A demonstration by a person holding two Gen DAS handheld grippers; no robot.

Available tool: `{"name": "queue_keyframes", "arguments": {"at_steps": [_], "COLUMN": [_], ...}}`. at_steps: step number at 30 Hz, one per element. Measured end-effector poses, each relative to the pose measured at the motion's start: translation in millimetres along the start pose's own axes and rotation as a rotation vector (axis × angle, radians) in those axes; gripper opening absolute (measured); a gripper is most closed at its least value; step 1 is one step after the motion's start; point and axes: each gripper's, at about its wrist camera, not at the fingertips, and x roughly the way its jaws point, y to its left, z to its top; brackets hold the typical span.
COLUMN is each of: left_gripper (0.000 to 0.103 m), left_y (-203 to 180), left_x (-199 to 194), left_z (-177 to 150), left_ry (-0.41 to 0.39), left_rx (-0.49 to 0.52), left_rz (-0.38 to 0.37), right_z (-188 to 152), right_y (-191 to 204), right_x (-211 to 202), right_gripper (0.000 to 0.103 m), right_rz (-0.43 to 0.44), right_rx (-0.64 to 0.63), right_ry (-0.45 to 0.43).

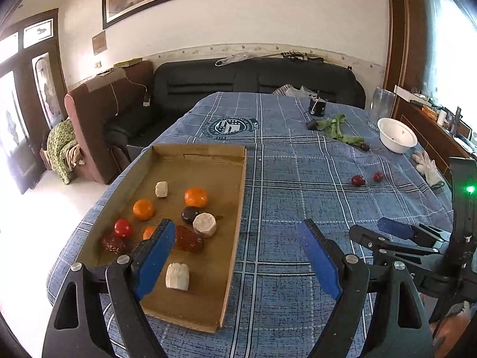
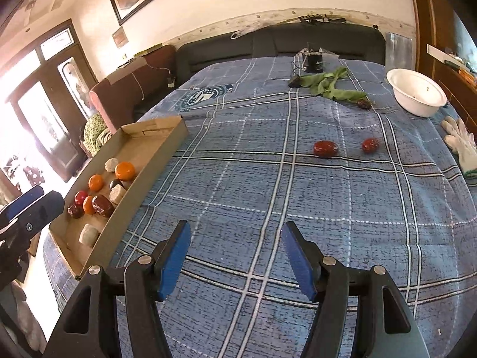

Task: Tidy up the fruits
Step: 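Move both tools back toward the two remaining red dates on the table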

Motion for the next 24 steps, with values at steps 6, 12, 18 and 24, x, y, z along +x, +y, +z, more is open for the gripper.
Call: {"name": "queue_keyframes", "arguments": {"at_steps": [6, 12, 18, 24], "left_gripper": [0.084, 0.084, 0.084, 0.084], "left_y": [-1.4, 0.5, -9.6, -36.8], "left_x": [3.5, 12.6, 30.4, 50.1], "left_z": [-2.5, -4.4, -2.8, -1.0], "left_ry": [0.012, 0.041, 0.083, 0.131], "left_rx": [0.003, -0.015, -0.034, 0.000], "left_rz": [-0.004, -0.037, -0.105, -0.171], "right_z": [0.4, -0.5, 12.4, 41.4], "right_y": [-11.8, -45.0, -105.4, -142.4], "right_x": [-1.8, -2.9, -6.8, 10.3], "right_gripper": [0.068, 0.069, 0.069, 0.064], "right_rz": [-0.021, -0.085, -0.221, -0.320], "right_rx": [0.007, 0.031, 0.122, 0.146], "right_ry": [0.003, 0.024, 0.026, 0.015]}}
